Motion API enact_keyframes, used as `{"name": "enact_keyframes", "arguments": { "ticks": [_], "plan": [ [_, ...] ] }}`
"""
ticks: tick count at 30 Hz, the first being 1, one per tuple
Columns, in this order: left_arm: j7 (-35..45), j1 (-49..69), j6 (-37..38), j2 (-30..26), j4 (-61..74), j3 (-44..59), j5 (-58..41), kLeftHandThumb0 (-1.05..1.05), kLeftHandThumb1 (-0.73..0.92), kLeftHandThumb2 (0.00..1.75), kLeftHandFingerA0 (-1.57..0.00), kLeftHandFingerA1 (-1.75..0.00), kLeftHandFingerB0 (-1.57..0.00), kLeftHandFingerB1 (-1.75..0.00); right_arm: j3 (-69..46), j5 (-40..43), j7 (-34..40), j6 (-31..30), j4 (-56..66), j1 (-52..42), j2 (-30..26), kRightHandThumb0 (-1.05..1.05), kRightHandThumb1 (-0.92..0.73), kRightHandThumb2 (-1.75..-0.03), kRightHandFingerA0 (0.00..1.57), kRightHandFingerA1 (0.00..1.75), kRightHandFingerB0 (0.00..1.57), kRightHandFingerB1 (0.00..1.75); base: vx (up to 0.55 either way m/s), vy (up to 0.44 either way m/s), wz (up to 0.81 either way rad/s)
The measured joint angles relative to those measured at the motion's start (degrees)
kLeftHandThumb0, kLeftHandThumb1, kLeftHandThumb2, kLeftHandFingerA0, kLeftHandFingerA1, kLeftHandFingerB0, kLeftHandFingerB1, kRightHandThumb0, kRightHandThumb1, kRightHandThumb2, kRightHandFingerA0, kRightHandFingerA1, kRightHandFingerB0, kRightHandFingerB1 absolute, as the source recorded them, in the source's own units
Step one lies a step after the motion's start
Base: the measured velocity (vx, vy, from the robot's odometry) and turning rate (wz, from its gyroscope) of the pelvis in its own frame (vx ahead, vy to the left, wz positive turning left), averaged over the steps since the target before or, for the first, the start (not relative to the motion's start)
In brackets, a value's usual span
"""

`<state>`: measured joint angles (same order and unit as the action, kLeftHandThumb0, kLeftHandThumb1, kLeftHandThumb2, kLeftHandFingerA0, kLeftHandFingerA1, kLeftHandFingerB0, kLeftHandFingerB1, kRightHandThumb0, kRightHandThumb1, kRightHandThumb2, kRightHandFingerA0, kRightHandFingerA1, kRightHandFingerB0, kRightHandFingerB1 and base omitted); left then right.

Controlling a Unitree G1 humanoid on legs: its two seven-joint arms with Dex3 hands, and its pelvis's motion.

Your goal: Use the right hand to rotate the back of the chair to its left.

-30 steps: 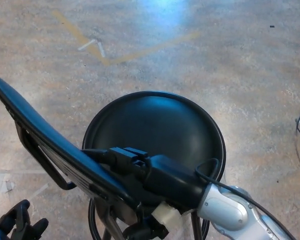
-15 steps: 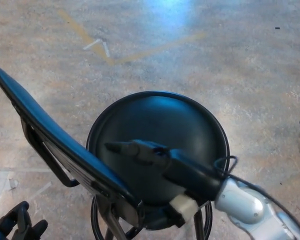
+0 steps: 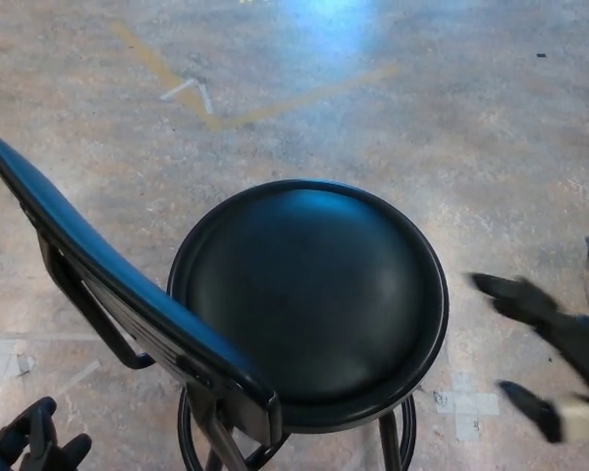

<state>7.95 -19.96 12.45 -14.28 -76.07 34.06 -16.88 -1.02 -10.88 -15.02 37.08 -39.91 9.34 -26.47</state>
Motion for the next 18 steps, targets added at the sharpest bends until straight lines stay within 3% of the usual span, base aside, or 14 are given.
{"name": "enact_keyframes", "arguments": {
  "ticks": [1,3,7,8,9,10,13,14,15,18],
  "plan": [
    [0.0,-0.02,-0.01,0.0,0.0,-0.02,0.0,-0.57,0.79,0.63,-0.5,-0.6,-0.47,-0.65,-0.96,0.35,0.25,0.16,-2.15,0.0,-0.06,-0.6,0.08,-0.81,0.05,0.69,0.08,0.67,0.0,0.0,0.0],
    [-0.01,-0.04,-0.02,0.02,0.0,-0.14,0.02,-0.57,0.79,0.63,-0.5,-0.6,-0.47,-0.65,-3.08,1.11,0.6,0.42,-7.59,0.36,-0.06,-0.6,0.08,-0.81,0.05,0.69,0.08,0.67,0.0,0.0,0.0],
    [0.0,-0.07,-0.03,0.05,0.0,-0.23,0.02,-0.58,0.78,0.64,-0.51,-0.62,-0.46,-0.63,-5.86,1.99,1.43,0.24,-16.48,2.11,0.01,-0.71,-0.02,-0.9,0.03,0.74,0.01,0.69,0.0,0.0,0.0],
    [0.0,-0.13,-0.03,0.08,0.0,-0.23,0.02,-0.57,0.78,0.63,-0.51,-0.64,-0.45,-0.64,-6.46,2.09,2.37,0.02,-19.47,2.9,0.03,-1.05,-0.59,-1.18,0.03,0.89,0.1,0.86,0.0,0.0,0.0],
    [0.0,-0.16,-0.04,0.1,0.0,-0.25,0.01,-0.57,0.78,0.63,-0.51,-0.64,-0.45,-0.64,-6.88,2.2,3.29,-0.28,-21.91,3.54,0.11,-1.05,-0.59,-1.18,0.03,0.89,0.1,0.86,0.0,0.0,0.0],
    [-0.01,-0.19,-0.05,0.11,0.0,-0.26,0.02,-0.57,0.79,0.64,-0.51,-0.63,-0.46,-0.65,-7.44,2.38,4.3,-0.95,-24.24,4.19,0.4,-1.05,-0.89,-0.67,0.0,1.27,0.0,1.15,0.0,0.0,0.0],
    [-0.03,-0.27,-0.05,0.11,0.0,-0.31,0.02,-0.57,0.79,0.64,-0.51,-0.63,-0.46,-0.65,-8.55,2.53,7.34,-3.26,-29.66,5.43,1.52,-1.05,-0.89,-0.67,0.0,1.27,0.0,1.15,0.0,0.0,0.0],
    [-0.03,-0.27,-0.05,0.11,0.0,-0.32,0.02,-0.58,0.78,0.64,-0.54,-0.64,-0.5,-0.67,-8.62,2.53,7.73,-3.57,-30.19,5.54,1.67,-1.05,-0.91,-0.67,0.0,1.4,0.0,1.21,0.0,0.0,0.0],
    [-0.06,-0.27,-0.06,0.11,0.0,-0.38,0.03,-0.57,0.77,0.64,-0.53,-0.64,-0.5,-0.68,-8.76,2.53,8.99,-4.54,-31.73,5.93,2.15,-1.05,-0.88,-0.82,0.0,1.4,0.0,1.29,0.0,0.0,0.0],
    [-0.55,-0.27,-0.07,0.11,-0.03,-1.1,0.2,-0.57,0.77,0.64,-0.53,-0.64,-0.5,-0.68,-8.78,2.45,12.05,-7.37,-34.13,6.36,3.48,-1.05,-0.88,-0.82,0.0,1.4,0.0,1.29,0.0,0.0,0.0]
  ]
}}
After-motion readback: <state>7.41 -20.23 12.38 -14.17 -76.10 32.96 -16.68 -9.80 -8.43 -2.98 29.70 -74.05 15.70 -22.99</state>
